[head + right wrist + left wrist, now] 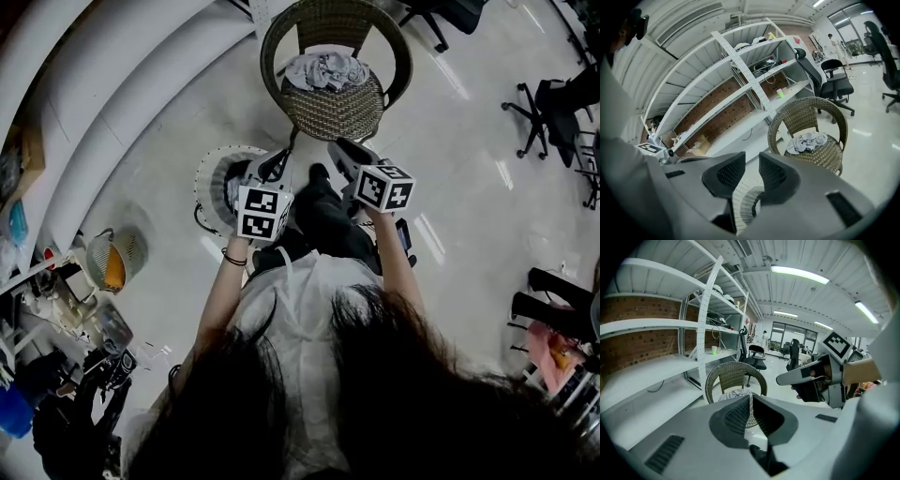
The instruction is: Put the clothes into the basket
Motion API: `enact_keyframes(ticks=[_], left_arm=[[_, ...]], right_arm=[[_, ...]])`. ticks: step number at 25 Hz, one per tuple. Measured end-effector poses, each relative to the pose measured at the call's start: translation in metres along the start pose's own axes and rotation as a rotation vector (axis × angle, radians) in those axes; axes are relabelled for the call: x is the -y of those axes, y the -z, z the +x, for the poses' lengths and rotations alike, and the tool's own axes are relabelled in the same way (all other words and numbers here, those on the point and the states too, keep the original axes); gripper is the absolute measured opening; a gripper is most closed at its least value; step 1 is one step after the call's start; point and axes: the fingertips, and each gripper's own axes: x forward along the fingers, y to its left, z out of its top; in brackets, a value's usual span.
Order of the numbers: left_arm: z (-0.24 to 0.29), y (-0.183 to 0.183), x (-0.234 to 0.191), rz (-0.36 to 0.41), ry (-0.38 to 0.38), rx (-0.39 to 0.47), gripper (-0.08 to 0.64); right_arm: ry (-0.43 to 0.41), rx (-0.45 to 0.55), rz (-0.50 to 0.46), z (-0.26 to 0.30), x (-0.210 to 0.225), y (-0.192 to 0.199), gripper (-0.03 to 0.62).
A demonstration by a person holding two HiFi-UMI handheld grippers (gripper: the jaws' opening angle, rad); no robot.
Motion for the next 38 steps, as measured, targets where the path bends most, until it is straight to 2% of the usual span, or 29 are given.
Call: enact_keyframes(ticks=[5, 11, 18, 25, 32, 33, 36, 38], left_arm=[[0.054, -0.015, -0.007, -0.039, -0.047, -0.038, 0.029], [0.107, -0.025, -0.04, -0.084, -0.107, -0.08, 0.029], [0.151, -0.016, -0.074, -0.143, -0.162, -0.133, 0.029], [0.198, 0.009, -0.098, -0.167, -0.197, -0.189, 0.029], [0.24, 0.026, -0.113, -0.154, -0.195, -0.224, 0.029], [0.244, 0.031, -0.114, -0.155, -0.193, -0.232, 0.029], [0.256, 0.051, -0.12, -0.157, -0.191, -0.27, 0.029], [0.262, 0.065, -0.123, -0.159, -0.189, -0.299, 0.029]], right_arm=[[-0.004, -0.059, -0.002, 0.023, 0.058, -0.026, 0.1], [0.003, -0.142, 0.019, 0.076, 0.119, -0.047, 0.1], [0.008, -0.24, -0.001, 0.149, 0.184, -0.056, 0.1], [0.046, -0.335, -0.109, 0.214, 0.251, -0.044, 0.1], [0.032, -0.42, -0.313, 0.273, 0.302, -0.034, 0.103], [0.027, -0.43, -0.331, 0.282, 0.309, -0.033, 0.119], [0.022, -0.452, -0.371, 0.309, 0.328, -0.031, 0.225], [0.046, -0.462, -0.414, 0.327, 0.341, -0.031, 0.255]])
